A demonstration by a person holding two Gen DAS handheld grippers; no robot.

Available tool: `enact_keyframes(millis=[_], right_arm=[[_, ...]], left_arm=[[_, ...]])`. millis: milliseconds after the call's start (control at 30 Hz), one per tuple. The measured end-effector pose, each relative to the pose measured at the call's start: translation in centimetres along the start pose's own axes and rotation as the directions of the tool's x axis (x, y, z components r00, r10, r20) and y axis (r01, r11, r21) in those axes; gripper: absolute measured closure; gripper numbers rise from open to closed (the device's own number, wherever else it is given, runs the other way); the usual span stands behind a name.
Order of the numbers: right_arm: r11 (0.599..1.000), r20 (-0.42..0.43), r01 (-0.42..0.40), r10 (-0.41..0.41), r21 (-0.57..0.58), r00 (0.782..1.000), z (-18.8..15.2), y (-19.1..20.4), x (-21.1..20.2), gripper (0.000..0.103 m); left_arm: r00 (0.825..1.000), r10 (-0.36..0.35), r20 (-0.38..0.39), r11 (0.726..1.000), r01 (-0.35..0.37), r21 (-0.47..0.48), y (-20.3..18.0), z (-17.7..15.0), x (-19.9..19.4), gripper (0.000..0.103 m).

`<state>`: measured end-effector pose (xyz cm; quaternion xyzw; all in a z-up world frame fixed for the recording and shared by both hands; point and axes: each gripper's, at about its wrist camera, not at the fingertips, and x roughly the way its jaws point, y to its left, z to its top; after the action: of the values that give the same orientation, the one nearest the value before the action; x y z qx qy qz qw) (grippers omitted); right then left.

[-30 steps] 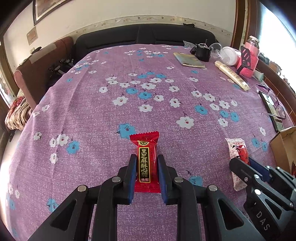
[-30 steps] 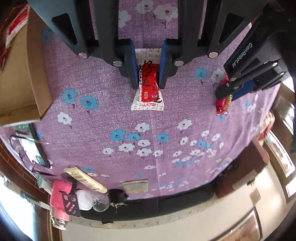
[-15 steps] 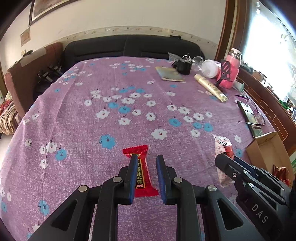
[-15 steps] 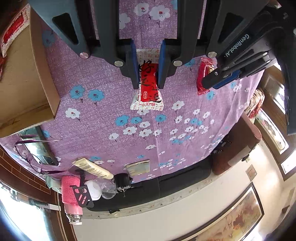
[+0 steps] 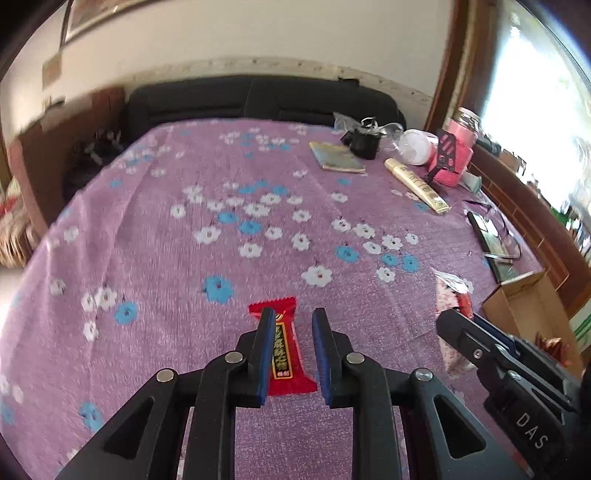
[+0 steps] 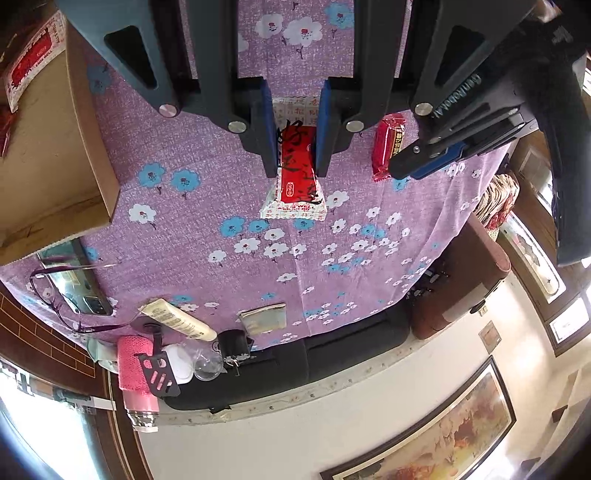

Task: Organize snacks
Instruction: 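Lift both held snacks and carry them toward the cardboard box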

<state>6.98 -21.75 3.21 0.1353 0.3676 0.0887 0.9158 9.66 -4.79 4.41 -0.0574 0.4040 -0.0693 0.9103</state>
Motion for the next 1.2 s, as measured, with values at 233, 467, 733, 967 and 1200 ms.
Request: enact_keyframes(millis=[233, 467, 733, 967, 1200], right_arm=[[1.0, 0.003, -0.015, 0.015, 0.021, 1.0, 0.1, -0.3, -0.4, 0.085], [1.0, 0.002, -0.015, 0.015, 0.017, 1.0, 0.1, -0.2, -0.4, 0.085], [1.0, -0.001, -0.014, 0.014, 0.013, 1.0, 0.0, -0.1, -0.2, 0.085], [1.0, -0.001, -0.013, 0.013, 0.008, 1.0, 0.0, 0.0, -0.3, 0.085], [1.0, 0.002, -0.007, 0.007, 0.007, 1.0, 0.0, 0.0, -0.2, 0.085]], left_arm=[[0.998, 0.028, -0.053, 0.998, -0.025, 0.063, -1.1, -0.8, 1.3, 0.08], [0.993, 0.12, -0.018, 0.985, -0.117, 0.129, -2.1, -1.2, 1.4, 0.08], [0.989, 0.11, -0.096, 0.992, -0.104, 0.069, -0.8, -1.1, 2.9, 0.08], [0.981, 0.194, -0.027, 0.972, -0.189, 0.14, -2.4, -1.9, 2.9, 0.083], [0.986, 0.167, 0.005, 0.974, -0.166, 0.154, -2.9, -2.0, 2.1, 0.083]])
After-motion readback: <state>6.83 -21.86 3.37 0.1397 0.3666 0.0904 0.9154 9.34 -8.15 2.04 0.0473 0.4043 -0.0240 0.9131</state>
